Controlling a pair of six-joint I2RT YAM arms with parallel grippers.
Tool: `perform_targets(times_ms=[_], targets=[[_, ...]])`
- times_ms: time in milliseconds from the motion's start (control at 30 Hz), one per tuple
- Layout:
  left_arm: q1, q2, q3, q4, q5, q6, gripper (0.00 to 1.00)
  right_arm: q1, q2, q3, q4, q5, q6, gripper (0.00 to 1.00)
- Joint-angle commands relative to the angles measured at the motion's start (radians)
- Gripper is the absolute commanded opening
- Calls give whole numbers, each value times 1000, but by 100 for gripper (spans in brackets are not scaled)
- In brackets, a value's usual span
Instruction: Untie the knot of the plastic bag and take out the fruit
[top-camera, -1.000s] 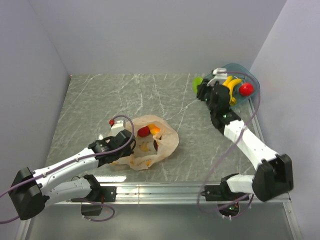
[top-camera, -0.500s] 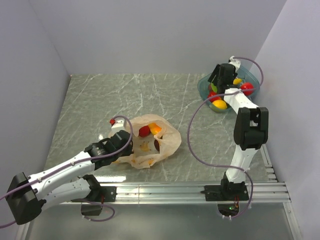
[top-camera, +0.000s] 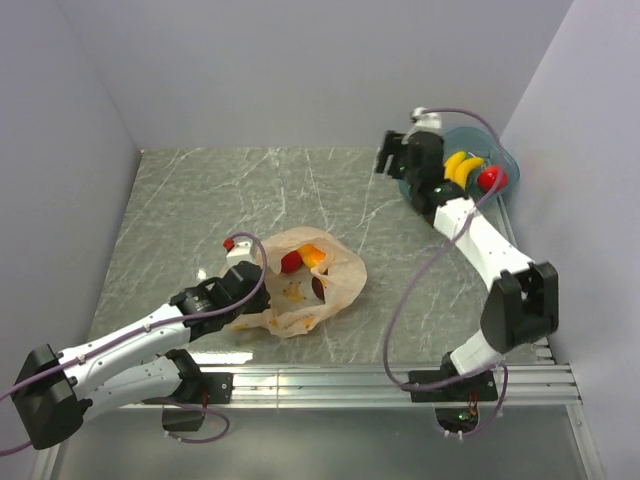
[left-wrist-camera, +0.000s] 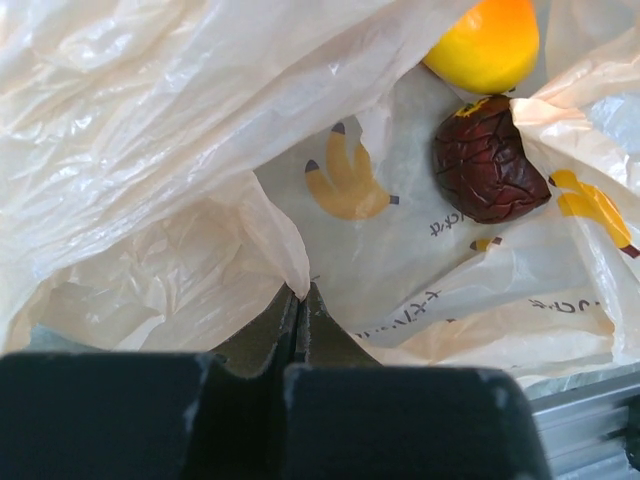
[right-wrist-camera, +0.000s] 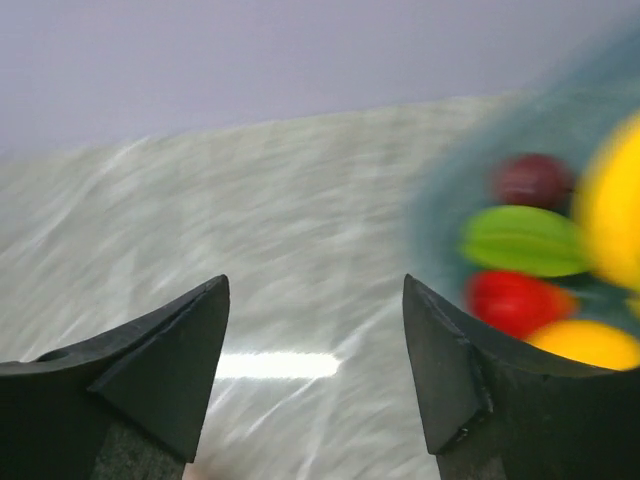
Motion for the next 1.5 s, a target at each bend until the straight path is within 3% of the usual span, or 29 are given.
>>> perform_targets(times_ms=[0, 167, 433, 667, 800, 1133, 1467], targets=[[2, -12, -7, 49, 31, -17, 1, 151, -132, -49, -49, -94, -110, 73], [1, -7, -14, 63, 54, -31, 1, 428, -206, -79, -162, -177, -191, 71], [2, 24, -34, 83, 72, -65, 1, 677, -118, -134, -274, -303, -132, 66], [1, 37, -39, 77, 72, -85, 1, 699, -17, -189, -348, -263, -69, 61], [2, 45, -34, 83, 75, -82, 0, 698, 44, -182, -420, -118, -32, 58], [2, 74, -25, 83, 87, -70, 0, 695, 34, -221, -434, 179, 37, 77], [2, 77, -19, 88, 97, -56, 1, 678, 44, -237, -431, 344, 77, 83]])
